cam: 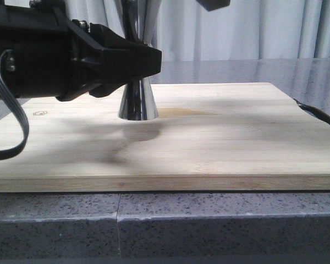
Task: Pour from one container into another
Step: 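Tilt the beaker with the right gripper, pouring liquid into the jigger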
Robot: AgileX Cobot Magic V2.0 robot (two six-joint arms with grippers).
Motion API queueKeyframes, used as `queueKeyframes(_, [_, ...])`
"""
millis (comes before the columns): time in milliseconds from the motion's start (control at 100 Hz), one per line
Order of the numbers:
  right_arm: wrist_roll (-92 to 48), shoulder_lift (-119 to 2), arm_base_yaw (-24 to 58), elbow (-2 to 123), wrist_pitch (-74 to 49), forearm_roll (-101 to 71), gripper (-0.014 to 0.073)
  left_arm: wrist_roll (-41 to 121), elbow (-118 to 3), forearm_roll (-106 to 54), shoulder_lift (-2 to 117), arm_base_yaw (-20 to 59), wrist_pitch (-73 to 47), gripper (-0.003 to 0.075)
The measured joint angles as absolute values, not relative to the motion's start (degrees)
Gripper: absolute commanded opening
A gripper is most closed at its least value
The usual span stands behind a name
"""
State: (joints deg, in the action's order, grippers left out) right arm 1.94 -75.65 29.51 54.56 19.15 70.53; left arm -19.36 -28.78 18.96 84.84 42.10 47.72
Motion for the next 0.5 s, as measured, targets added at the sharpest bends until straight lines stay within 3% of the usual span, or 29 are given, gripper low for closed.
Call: queueKeyframes(500, [1.9, -75.7, 29.5, 56.5, 18.1, 74.7, 0.0276, -19.4, -28.8, 19.0, 84.8, 42.1, 46.8, 0.0060])
